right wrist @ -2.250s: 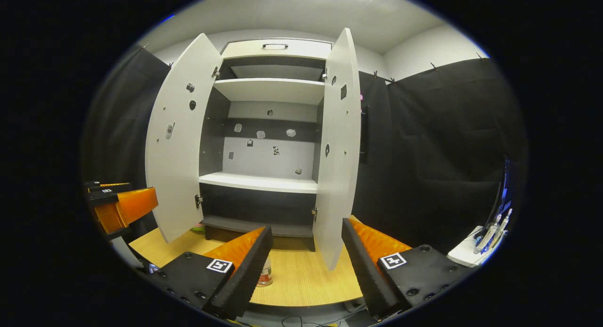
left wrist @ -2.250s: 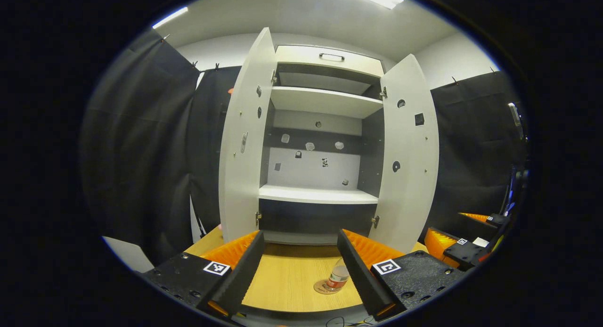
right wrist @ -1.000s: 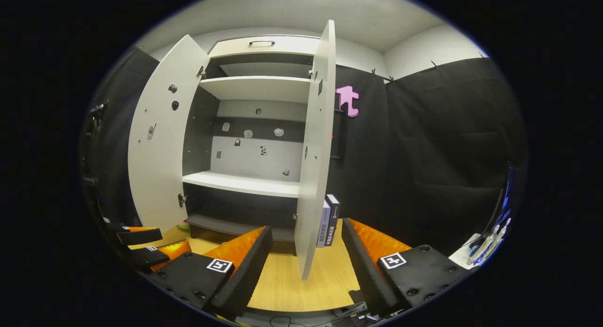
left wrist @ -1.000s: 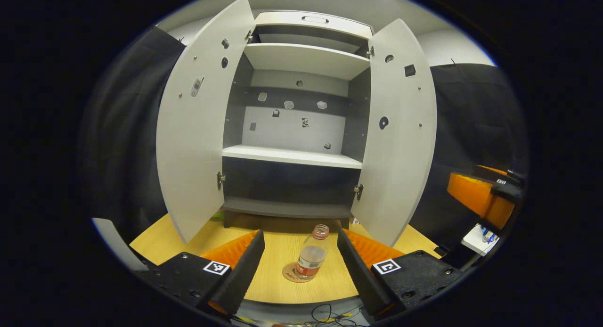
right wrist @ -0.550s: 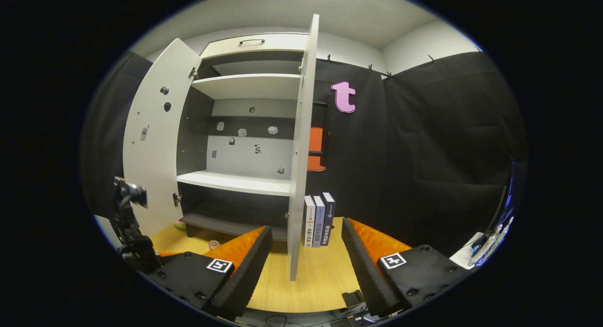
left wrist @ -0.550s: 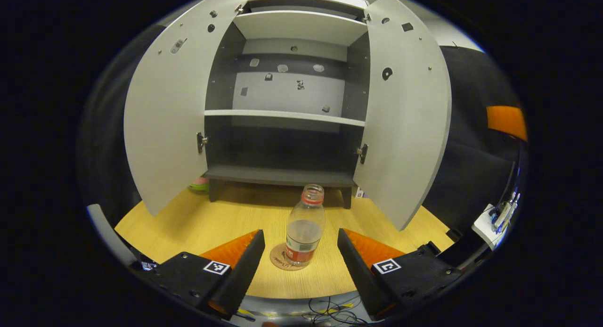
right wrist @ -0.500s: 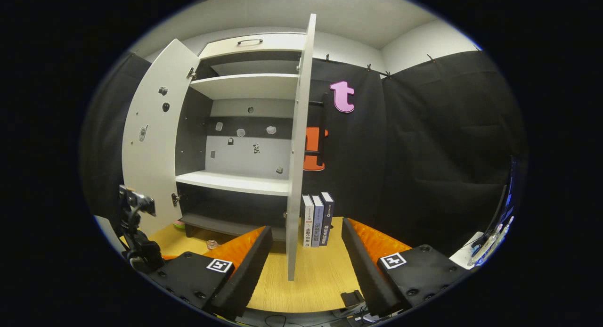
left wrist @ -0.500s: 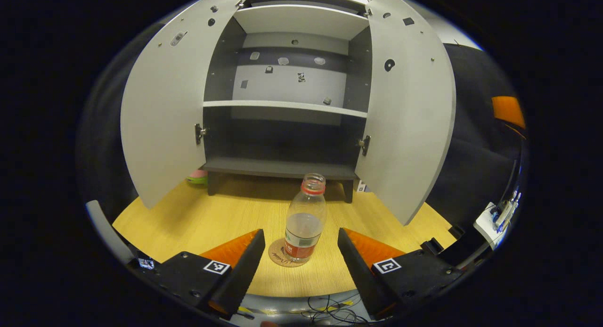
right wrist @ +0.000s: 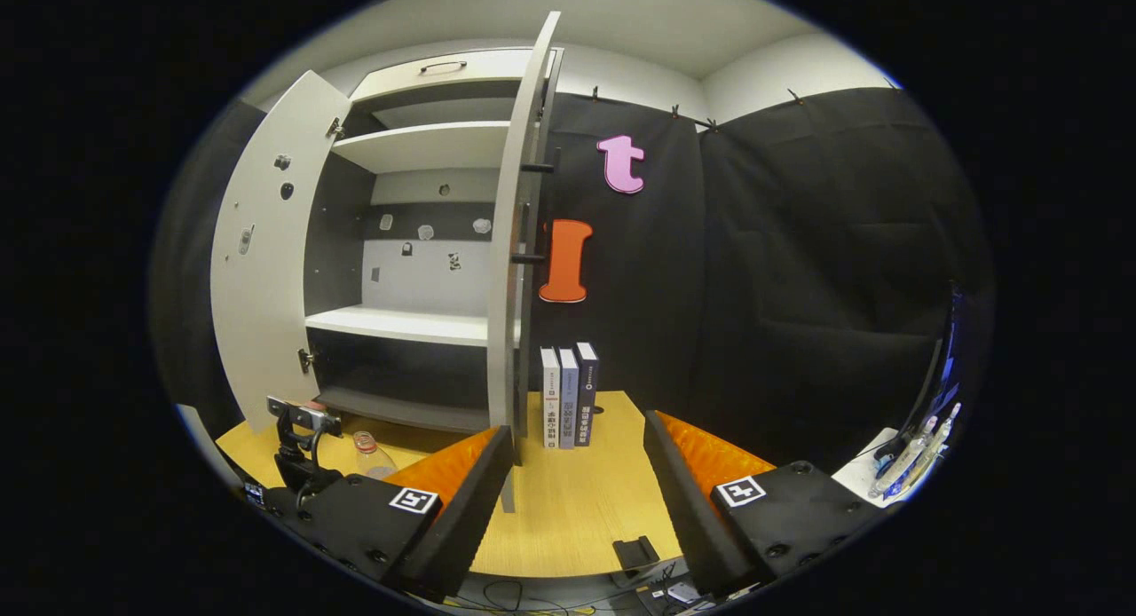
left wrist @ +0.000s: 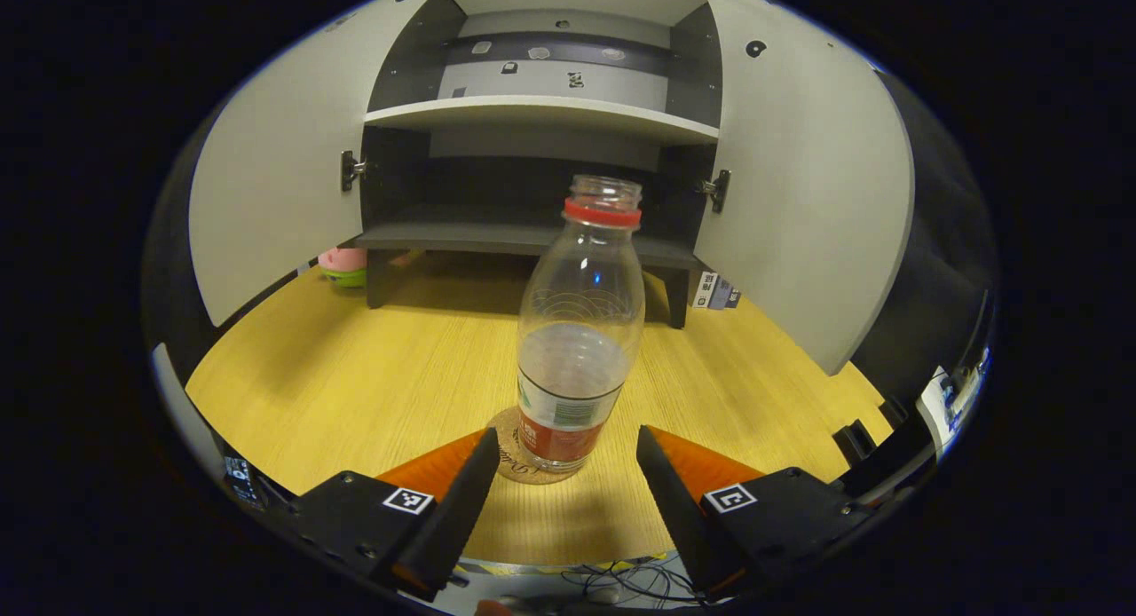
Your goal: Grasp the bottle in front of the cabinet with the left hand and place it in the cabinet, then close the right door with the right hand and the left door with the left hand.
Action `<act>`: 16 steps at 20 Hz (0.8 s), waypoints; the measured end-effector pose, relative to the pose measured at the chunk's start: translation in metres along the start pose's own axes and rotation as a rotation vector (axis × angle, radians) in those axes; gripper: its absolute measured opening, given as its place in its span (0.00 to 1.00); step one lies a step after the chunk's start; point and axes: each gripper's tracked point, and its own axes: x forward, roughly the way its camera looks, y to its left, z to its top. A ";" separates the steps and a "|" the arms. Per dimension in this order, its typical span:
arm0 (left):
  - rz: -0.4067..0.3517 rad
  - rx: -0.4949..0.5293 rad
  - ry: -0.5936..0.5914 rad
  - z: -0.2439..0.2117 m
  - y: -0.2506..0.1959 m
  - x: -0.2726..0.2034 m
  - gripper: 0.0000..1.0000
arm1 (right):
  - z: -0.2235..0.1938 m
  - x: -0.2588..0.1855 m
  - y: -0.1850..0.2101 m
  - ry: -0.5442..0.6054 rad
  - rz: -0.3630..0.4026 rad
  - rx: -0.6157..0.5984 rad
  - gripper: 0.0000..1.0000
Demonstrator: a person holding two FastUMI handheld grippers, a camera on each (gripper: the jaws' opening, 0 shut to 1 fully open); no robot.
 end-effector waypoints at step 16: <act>-0.025 0.020 0.023 0.026 -0.009 0.027 0.75 | -0.010 0.003 -0.030 0.029 -0.039 -0.005 0.98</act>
